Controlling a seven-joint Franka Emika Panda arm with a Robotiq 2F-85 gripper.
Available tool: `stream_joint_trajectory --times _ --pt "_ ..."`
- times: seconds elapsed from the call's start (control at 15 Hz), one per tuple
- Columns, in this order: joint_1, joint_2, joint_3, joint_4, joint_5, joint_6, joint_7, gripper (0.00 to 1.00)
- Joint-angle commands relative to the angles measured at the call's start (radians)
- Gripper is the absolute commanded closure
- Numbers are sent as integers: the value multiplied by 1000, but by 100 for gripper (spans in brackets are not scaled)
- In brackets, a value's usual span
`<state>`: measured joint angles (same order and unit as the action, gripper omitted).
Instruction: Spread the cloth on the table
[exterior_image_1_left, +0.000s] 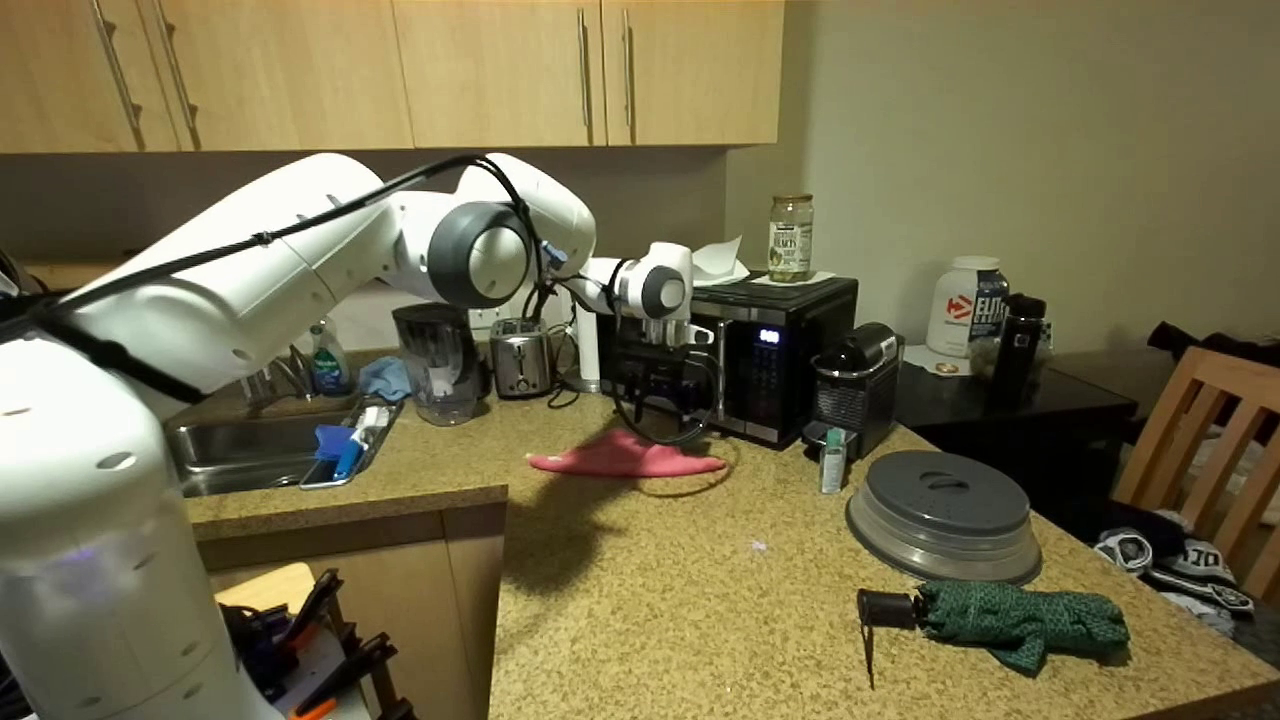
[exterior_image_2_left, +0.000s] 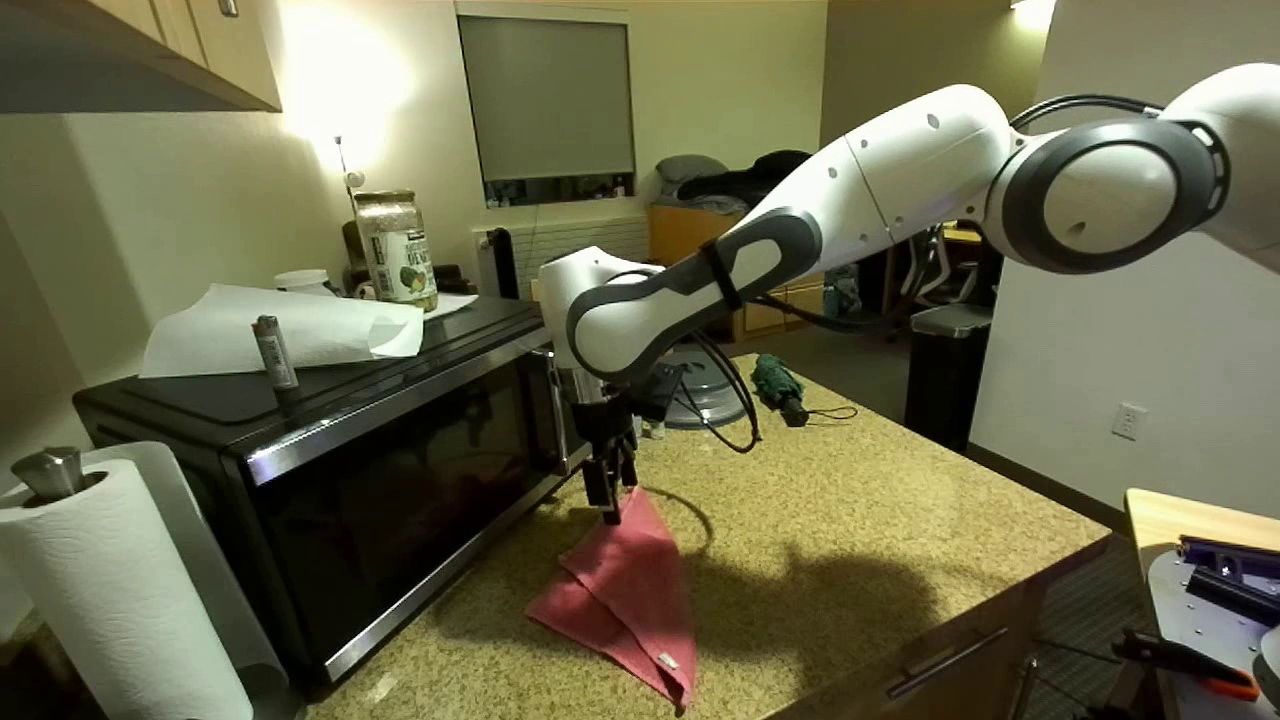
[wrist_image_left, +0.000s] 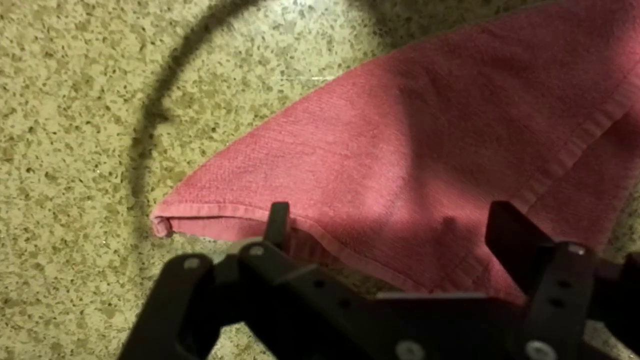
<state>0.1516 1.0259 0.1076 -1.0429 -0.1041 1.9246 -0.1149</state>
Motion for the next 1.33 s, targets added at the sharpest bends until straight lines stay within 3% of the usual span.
stream_joint_trajectory --times 0.0,0.67,1.27 --pt "-9 51 -4 64 16 -34 -49 0" --pt "-45 148 -2 168 2 -8 -98 0" --pt "-10 190 9 250 -1 -64 -121 0"
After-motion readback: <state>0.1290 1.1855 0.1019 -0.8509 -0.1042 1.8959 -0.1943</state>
